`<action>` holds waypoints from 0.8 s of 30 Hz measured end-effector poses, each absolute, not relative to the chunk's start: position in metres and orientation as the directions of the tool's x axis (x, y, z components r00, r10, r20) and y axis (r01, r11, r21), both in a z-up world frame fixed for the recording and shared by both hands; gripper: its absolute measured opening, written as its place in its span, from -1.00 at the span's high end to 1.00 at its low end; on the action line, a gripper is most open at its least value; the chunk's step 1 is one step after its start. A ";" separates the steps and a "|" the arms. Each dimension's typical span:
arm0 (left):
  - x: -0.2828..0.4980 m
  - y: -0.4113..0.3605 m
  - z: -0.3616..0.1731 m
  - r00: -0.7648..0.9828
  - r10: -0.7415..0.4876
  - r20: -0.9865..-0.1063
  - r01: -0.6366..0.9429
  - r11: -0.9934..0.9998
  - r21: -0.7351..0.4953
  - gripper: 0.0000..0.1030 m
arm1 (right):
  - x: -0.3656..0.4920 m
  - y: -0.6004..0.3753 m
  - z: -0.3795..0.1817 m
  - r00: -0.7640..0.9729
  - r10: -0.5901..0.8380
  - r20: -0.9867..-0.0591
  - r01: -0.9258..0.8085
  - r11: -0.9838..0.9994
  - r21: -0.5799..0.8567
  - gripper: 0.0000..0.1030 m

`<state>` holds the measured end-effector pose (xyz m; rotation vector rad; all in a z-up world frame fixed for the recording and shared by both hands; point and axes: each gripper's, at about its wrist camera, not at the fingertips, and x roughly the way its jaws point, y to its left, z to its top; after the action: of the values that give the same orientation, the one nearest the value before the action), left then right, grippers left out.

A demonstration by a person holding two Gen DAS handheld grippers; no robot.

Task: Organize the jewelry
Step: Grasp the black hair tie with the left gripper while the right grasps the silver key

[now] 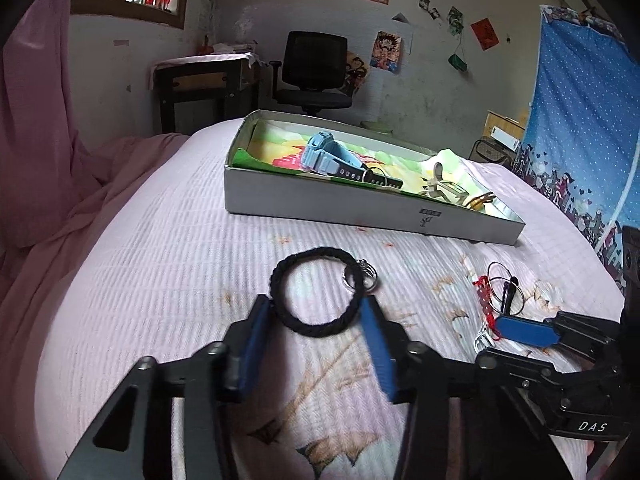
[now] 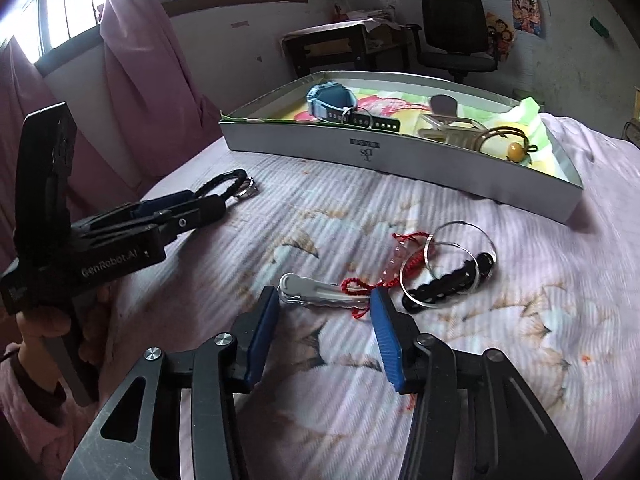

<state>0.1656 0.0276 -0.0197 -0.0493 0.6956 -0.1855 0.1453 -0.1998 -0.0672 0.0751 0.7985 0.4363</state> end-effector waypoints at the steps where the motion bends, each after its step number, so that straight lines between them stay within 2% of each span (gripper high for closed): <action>1: 0.165 0.027 -0.020 0.751 -0.191 -0.632 0.158 0.981 -0.108 0.37 | 0.146 -0.199 -0.067 0.614 0.407 -0.676 -0.352 0.908 0.227 0.18; 4: 0.164 0.025 -0.021 0.749 -0.204 -0.630 0.173 0.979 -0.112 0.64 | 0.145 -0.199 -0.067 0.615 0.414 -0.672 -0.356 0.905 0.232 0.18; 8: 0.158 0.023 -0.021 0.752 -0.216 -0.623 0.188 0.976 -0.111 0.78 | 0.144 -0.197 -0.066 0.615 0.417 -0.669 -0.364 0.903 0.228 0.18; 17: 0.137 0.028 -0.022 0.749 -0.260 -0.610 0.199 0.966 -0.168 0.80 | 0.143 -0.193 -0.063 0.616 0.422 -0.665 -0.384 0.898 0.214 0.31; 24: 0.123 0.025 -0.024 0.743 -0.276 -0.610 0.213 0.961 -0.175 0.80 | 0.152 -0.188 -0.064 0.589 0.446 -0.674 -0.404 0.885 0.232 0.32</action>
<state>0.1230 0.0247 -0.0237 -0.0964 0.6827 -0.2678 0.1521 -0.1876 -0.0637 0.0564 0.8005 0.4954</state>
